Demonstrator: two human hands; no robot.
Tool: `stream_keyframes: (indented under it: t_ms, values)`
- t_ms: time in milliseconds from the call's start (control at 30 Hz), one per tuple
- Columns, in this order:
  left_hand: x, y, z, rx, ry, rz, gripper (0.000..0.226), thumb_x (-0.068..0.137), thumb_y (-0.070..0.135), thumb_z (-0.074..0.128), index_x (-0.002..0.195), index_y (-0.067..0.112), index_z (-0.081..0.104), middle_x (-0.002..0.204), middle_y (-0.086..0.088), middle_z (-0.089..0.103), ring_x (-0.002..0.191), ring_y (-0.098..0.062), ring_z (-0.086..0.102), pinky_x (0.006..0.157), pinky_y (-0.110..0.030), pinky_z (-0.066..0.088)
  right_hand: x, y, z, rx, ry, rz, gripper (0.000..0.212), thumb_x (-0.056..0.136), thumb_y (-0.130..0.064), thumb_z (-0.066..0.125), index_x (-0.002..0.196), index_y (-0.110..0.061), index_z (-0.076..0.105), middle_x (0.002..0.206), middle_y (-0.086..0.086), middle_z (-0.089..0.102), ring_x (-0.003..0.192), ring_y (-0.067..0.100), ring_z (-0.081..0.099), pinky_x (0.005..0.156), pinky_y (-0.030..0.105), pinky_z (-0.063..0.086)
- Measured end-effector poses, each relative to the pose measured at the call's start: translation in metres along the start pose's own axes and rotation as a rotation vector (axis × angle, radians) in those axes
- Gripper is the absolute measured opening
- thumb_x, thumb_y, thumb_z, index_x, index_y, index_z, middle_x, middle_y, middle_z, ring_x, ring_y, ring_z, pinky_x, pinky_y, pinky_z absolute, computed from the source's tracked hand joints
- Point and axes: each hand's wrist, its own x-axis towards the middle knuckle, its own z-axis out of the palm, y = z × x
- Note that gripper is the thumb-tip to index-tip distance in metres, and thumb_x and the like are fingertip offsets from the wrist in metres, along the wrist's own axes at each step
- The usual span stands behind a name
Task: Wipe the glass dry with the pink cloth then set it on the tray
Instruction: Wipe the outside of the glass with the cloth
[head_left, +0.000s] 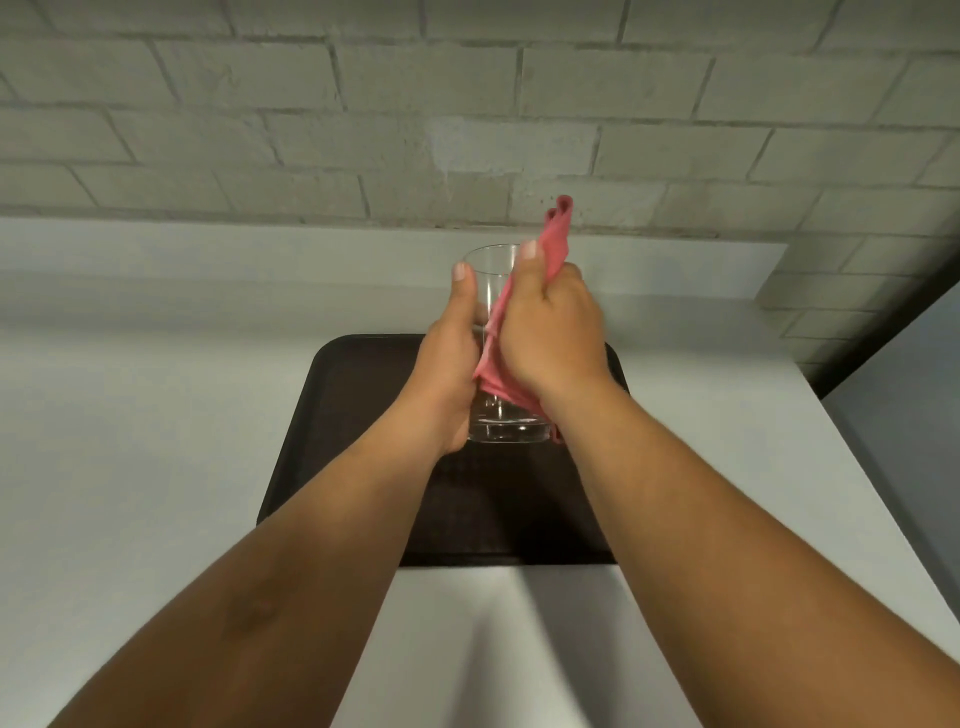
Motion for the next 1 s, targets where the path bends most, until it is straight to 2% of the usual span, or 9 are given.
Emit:
stream_keyframes:
  t_ms: [67, 167, 300, 400, 567, 700, 800, 867, 1000]
  values:
    - [-0.003, 0.001, 0.001, 0.0, 0.027, -0.009, 0.085, 0.102, 0.08, 0.028, 0.11, 0.012, 0.078, 0.092, -0.01, 0.087, 0.098, -0.027, 0.083, 0.1, -0.053, 0.06, 0.007, 0.003, -0.005, 0.165, -0.08, 0.151, 0.072, 0.102, -0.065, 0.021, 0.102, -0.01, 0.068, 0.103, 0.021, 0.075, 0.092, 0.034, 0.073, 0.087, 0.048, 0.058]
    - [-0.002, 0.0, -0.002, -0.074, 0.044, -0.038, 0.084, 0.101, 0.082, 0.029, 0.102, 0.022, 0.088, 0.101, -0.015, 0.088, 0.098, -0.03, 0.085, 0.082, -0.045, 0.067, -0.001, 0.01, -0.008, 0.244, -0.144, 0.233, 0.063, 0.103, -0.064, 0.023, 0.088, -0.019, 0.065, 0.106, 0.024, 0.076, 0.094, 0.037, 0.075, 0.091, 0.052, 0.059]
    - [0.001, 0.007, 0.001, -0.151, 0.119, -0.087, 0.084, 0.102, 0.079, 0.038, 0.071, 0.019, 0.089, 0.08, -0.011, 0.086, 0.075, -0.024, 0.086, 0.059, -0.032, 0.066, -0.026, 0.022, 0.003, 0.009, -0.148, 0.028, 0.054, 0.107, -0.056, 0.026, 0.123, -0.016, 0.057, 0.112, 0.001, 0.067, 0.101, 0.02, 0.065, 0.082, 0.035, 0.048]
    - [0.003, 0.003, -0.001, -0.038, 0.133, -0.024, 0.087, 0.106, 0.074, 0.034, 0.052, 0.027, 0.083, 0.057, 0.002, 0.078, 0.055, -0.008, 0.078, 0.048, -0.019, 0.057, -0.035, 0.021, 0.01, -0.081, -0.134, -0.072, 0.053, 0.107, -0.052, 0.032, 0.139, -0.011, 0.043, 0.127, 0.009, 0.062, 0.11, 0.025, 0.064, 0.088, 0.04, 0.053]
    - [-0.003, -0.005, 0.001, -0.005, 0.05, -0.01, 0.072, 0.108, 0.071, 0.03, 0.109, 0.021, 0.081, 0.101, -0.009, 0.088, 0.098, -0.02, 0.085, 0.083, -0.036, 0.067, -0.005, 0.005, 0.002, -0.042, -0.022, -0.033, 0.059, 0.106, -0.056, 0.031, 0.13, -0.007, 0.053, 0.105, 0.006, 0.067, 0.095, 0.024, 0.064, 0.075, 0.032, 0.051]
    - [-0.006, 0.003, -0.002, -0.117, -0.009, -0.061, 0.083, 0.103, 0.079, 0.03, 0.119, 0.014, 0.08, 0.1, -0.02, 0.087, 0.089, -0.031, 0.086, 0.064, -0.039, 0.069, 0.007, 0.008, -0.012, 0.384, -0.167, 0.294, 0.065, 0.104, -0.063, 0.029, 0.105, -0.014, 0.072, 0.099, 0.017, 0.08, 0.092, 0.034, 0.078, 0.094, 0.052, 0.059]
    - [-0.006, 0.005, 0.002, -0.112, 0.033, -0.071, 0.082, 0.104, 0.076, 0.033, 0.105, 0.008, 0.078, 0.067, -0.011, 0.082, 0.06, -0.021, 0.082, 0.054, -0.031, 0.065, -0.004, 0.016, -0.006, 0.236, -0.166, 0.205, 0.06, 0.104, -0.063, 0.027, 0.103, -0.022, 0.071, 0.096, 0.003, 0.08, 0.091, 0.023, 0.076, 0.094, 0.048, 0.058]
    - [-0.002, 0.005, 0.003, -0.064, 0.108, -0.052, 0.072, 0.105, 0.074, 0.036, 0.099, 0.014, 0.075, 0.065, -0.002, 0.081, 0.063, -0.015, 0.082, 0.066, -0.034, 0.065, -0.012, 0.018, -0.001, 0.091, -0.113, 0.097, 0.057, 0.105, -0.06, 0.027, 0.119, -0.018, 0.063, 0.105, 0.002, 0.072, 0.099, 0.021, 0.07, 0.093, 0.044, 0.054]
    - [0.001, 0.001, 0.0, 0.079, 0.234, 0.009, 0.081, 0.107, 0.072, 0.034, 0.056, 0.02, 0.07, 0.052, 0.004, 0.069, 0.05, -0.01, 0.072, 0.061, -0.031, 0.059, -0.015, 0.017, 0.004, -0.008, -0.036, -0.066, 0.049, 0.108, -0.052, 0.031, 0.125, -0.011, 0.053, 0.096, -0.004, 0.062, 0.082, 0.005, 0.06, 0.067, 0.02, 0.042]
